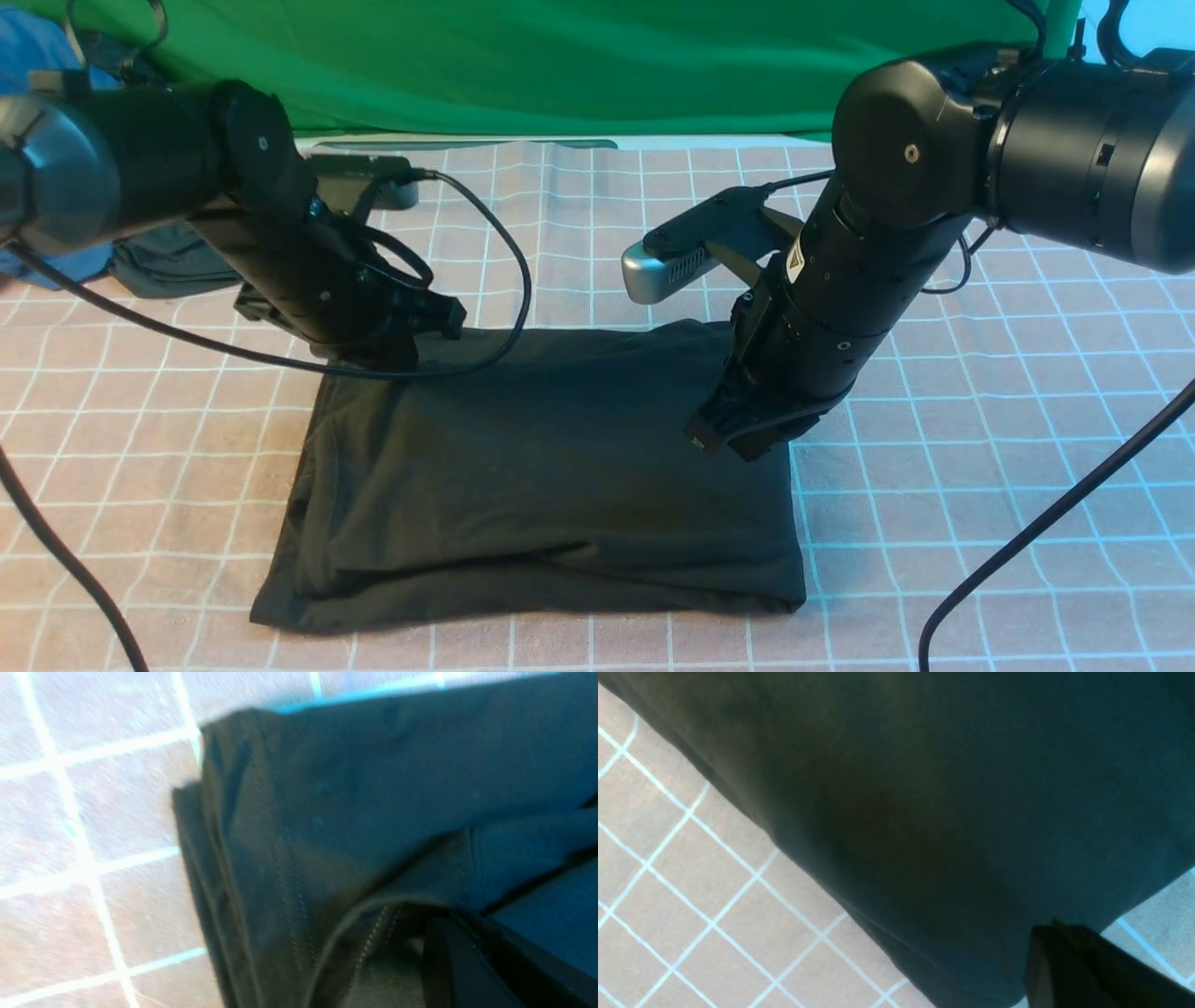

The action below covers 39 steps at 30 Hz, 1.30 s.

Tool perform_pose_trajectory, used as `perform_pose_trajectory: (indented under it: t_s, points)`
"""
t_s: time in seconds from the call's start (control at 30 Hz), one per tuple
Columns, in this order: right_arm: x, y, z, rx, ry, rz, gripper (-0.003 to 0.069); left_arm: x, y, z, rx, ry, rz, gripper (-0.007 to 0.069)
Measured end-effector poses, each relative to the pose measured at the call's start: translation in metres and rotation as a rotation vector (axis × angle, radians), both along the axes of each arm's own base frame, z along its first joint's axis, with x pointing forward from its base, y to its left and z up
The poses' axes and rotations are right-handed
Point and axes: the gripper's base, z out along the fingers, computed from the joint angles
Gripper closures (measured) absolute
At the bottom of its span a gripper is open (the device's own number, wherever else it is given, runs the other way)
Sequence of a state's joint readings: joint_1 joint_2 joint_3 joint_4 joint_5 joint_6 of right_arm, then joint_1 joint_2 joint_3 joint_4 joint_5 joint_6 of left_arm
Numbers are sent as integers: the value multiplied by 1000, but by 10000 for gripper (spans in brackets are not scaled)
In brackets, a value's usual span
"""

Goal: Fold a long-sleeved shirt over a pink coffee tablecloth.

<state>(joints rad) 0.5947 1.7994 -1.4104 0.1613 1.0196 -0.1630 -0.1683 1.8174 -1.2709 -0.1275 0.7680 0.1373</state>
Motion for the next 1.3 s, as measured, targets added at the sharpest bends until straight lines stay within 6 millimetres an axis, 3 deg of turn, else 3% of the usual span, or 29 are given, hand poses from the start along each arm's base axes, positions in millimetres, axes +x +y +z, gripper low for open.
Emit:
perform_pose_trajectory:
  t_s: [0.37,0.63,0.83,0.9,1.0,1.17,1.3]
  points:
    - [0,0,0,0,0,0,620,8,3,0,48,-84,-20,610]
    - [0,0,0,0,0,1,620,-2,3,-4,39,32,-10,610]
    - [-4,3,0,30,39,13,620,-15,-5,16,-104,94,93,610]
    - [-7,6,1,63,64,48,620,-24,-21,30,-239,113,53,610]
    - [-7,6,1,67,61,69,620,-33,-43,34,-344,125,9,610]
    - [7,-15,1,57,61,-2,620,-52,-86,14,-396,169,-45,610]
    - [20,-39,0,48,74,-78,620,-68,-107,-10,-378,235,-77,610]
